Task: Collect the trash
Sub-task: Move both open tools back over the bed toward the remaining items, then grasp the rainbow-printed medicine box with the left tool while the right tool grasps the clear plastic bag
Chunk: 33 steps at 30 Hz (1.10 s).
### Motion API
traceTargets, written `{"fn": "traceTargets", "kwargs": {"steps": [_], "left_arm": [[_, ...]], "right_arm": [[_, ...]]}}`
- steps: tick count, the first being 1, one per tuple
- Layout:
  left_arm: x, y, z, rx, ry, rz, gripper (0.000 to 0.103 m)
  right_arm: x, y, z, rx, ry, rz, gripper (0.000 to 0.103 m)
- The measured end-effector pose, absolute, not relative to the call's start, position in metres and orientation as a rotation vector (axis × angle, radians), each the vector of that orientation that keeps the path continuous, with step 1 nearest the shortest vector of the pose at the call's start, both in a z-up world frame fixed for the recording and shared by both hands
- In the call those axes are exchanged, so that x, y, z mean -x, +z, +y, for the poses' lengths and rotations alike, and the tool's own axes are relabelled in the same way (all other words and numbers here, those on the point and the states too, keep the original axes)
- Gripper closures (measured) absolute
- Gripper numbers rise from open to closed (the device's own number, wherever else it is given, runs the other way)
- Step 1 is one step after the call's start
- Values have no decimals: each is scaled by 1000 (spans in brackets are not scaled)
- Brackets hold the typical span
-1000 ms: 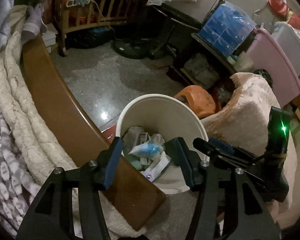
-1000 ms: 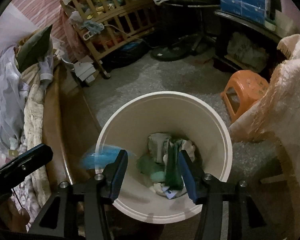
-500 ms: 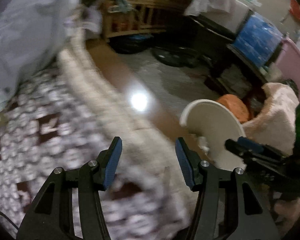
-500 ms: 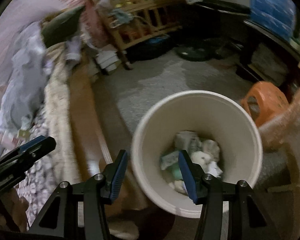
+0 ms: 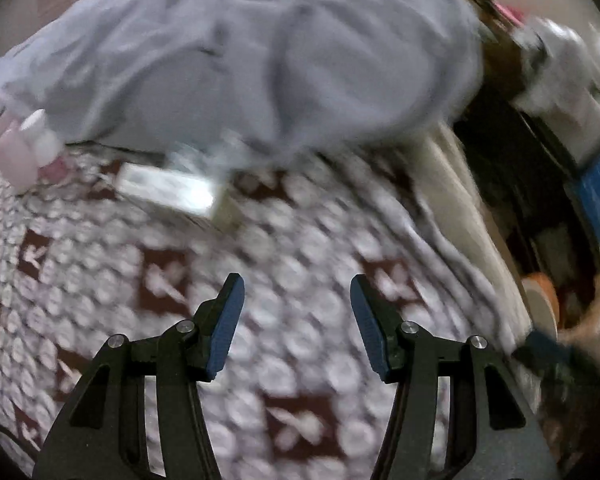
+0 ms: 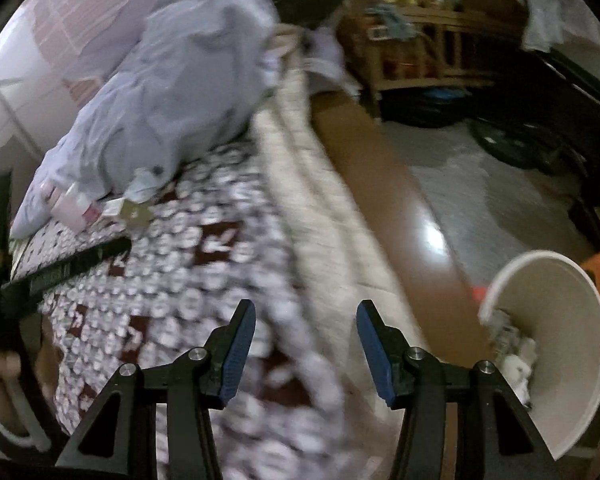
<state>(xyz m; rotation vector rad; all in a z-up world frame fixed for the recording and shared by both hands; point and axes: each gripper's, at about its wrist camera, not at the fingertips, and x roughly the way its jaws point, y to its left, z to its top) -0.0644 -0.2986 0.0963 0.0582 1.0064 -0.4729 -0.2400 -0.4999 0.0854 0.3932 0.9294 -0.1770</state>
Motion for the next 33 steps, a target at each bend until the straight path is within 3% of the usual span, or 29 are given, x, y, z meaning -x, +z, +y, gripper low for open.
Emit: {"fn": "traceTargets", "kwargs": {"steps": [6,11,20,33], "left_arm": [[5,101,-305,-55,-474,944,49],[-29,71,-317,-162,-461,1032,49],[-24,47,-227,-313,-410,1092,49],[0,57,-137,-132,-422,1162,48]], "right_arm": [[208,83,-470,-356,-125,947,53],[181,79,-454,-328,-90,971,53],[138,78,-425,-291,0,973,53],[82,65,-373,-296,147,986,52]]}}
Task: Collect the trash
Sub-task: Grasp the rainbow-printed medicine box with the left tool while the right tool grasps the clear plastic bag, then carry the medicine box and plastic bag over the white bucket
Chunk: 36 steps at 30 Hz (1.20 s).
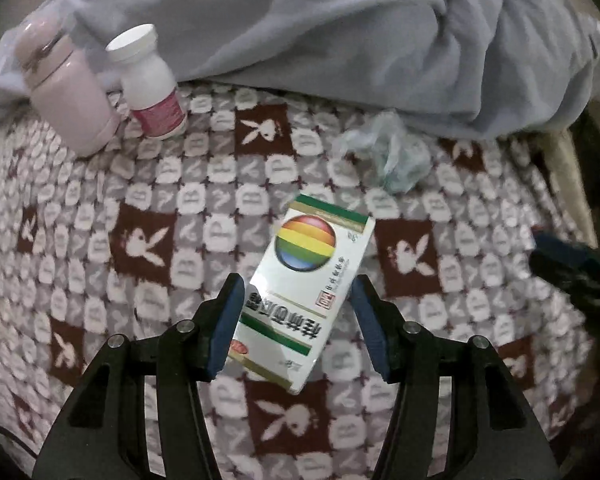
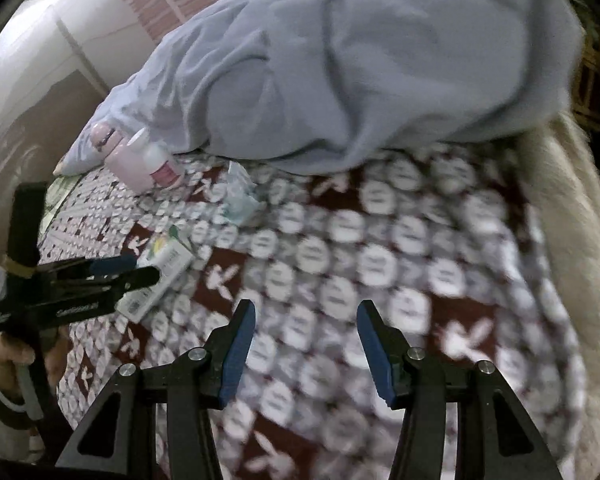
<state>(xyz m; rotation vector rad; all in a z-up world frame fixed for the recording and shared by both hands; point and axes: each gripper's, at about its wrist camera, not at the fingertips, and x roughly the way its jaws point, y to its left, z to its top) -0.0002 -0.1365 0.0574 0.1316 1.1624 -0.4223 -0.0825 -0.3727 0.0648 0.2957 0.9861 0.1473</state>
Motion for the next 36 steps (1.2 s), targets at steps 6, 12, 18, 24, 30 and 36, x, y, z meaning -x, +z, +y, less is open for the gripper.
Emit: {"fn": "traceTargets", "kwargs": {"steps": [6,12,18,24,30,36], "left_arm": [[8,73,-122,-70,-506,1120,47],[4,61,-119,-142,-539,1106,47],[-3,41,-137,-218,-545,1108,46],[-14,24,-145,-208,-509,1138,47],[0,34,-141,-95,-500,1132,50],[50,66,-176,-144,-544,1051,50]], "right_arm": [[34,61,-345,-274,209,969,52],[-21,56,-318,-264,248,985,52],[-45,35,-296,-180,232,1004,66],[-21,36,-312,-178,204,963,78],[23,60,-336,-195,204,917,79],[79,80,-357,-226,181,895,79]]}}
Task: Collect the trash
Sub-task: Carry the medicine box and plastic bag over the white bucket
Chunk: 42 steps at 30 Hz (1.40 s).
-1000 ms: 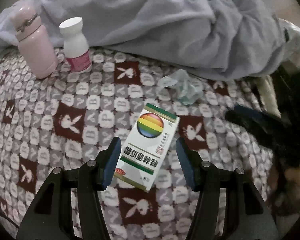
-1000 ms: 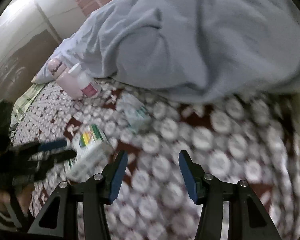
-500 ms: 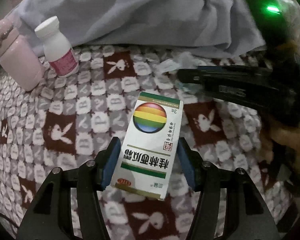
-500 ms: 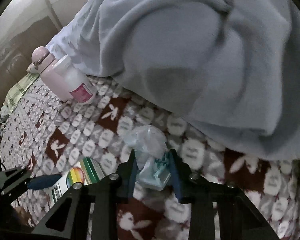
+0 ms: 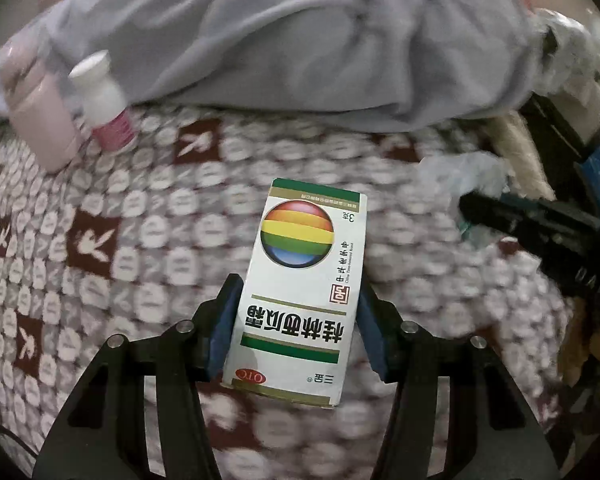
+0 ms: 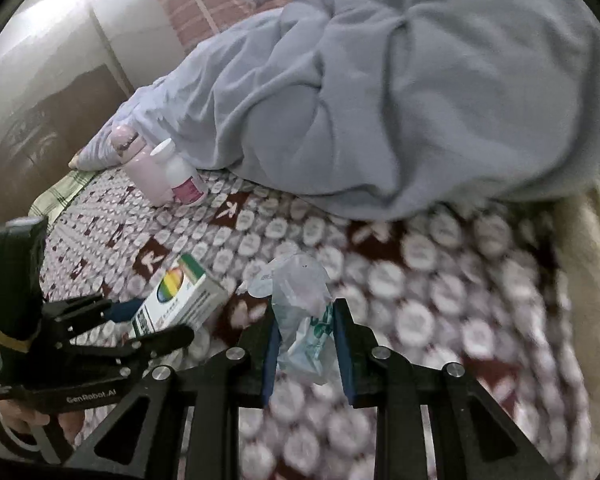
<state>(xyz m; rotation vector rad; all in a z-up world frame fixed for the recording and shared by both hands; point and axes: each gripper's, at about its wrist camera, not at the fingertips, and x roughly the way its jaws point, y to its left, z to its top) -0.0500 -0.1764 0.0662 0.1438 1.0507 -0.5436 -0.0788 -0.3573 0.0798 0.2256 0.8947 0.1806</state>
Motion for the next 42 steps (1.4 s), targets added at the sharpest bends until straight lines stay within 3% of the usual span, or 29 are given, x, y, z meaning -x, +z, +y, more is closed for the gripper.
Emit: {"fn": "traceTargets", "kwargs": {"steps": [20,42], "left_arm": [[161,112,-327,-265,-703,922,49],[247,117,-473,-379,-936,911,49]], "right_arm": [[255,115,-477,-331,-106,810,79],[381,100,-601,-449,-410,798,79]]}}
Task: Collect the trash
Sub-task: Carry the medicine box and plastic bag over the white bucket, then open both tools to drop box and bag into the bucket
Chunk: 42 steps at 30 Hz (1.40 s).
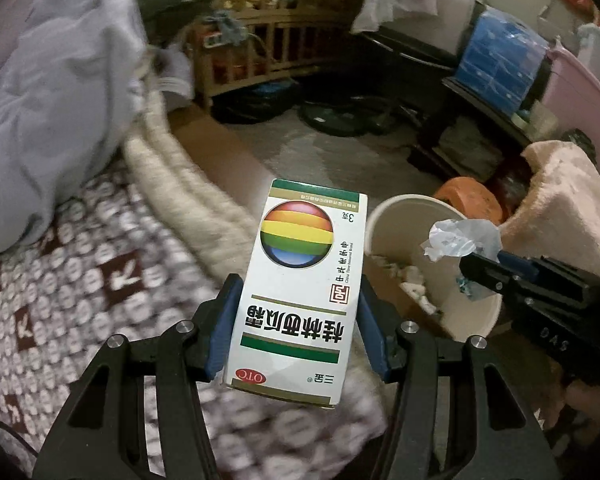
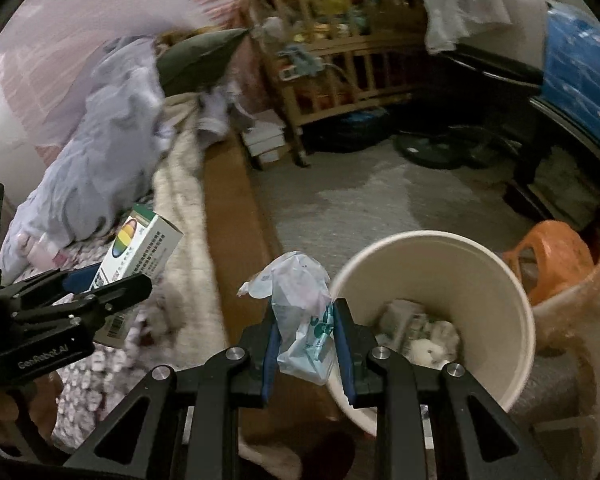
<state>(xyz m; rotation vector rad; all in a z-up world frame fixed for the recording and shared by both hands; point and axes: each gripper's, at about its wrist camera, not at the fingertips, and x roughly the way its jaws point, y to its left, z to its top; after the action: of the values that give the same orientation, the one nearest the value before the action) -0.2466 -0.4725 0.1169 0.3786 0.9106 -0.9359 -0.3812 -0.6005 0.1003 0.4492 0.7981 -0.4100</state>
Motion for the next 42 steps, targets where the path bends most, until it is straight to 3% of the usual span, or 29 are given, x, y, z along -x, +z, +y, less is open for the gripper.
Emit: {"fn": "traceTargets", "kwargs": {"steps": [16,18,20,22,42], "left_arm": [[281,99,-559,-281,-1134,1049,48],[280,100,-563,-262,-1148,1059,42],[280,102,-563,-240,-1162,1060,39],[281,105,-563,-224,-1176,1050,34],[309,144,-491,-277,-996,760,34]], "right_arm": [[433,69,-666,-574,-586,830,78],[439,65,-672,-591,-603,828,58],[444,63,-674,-607,-601,814,53],[447,63,-675,-611,-605,808,53],[461,122,-619,-437,-716,682,53]]}}
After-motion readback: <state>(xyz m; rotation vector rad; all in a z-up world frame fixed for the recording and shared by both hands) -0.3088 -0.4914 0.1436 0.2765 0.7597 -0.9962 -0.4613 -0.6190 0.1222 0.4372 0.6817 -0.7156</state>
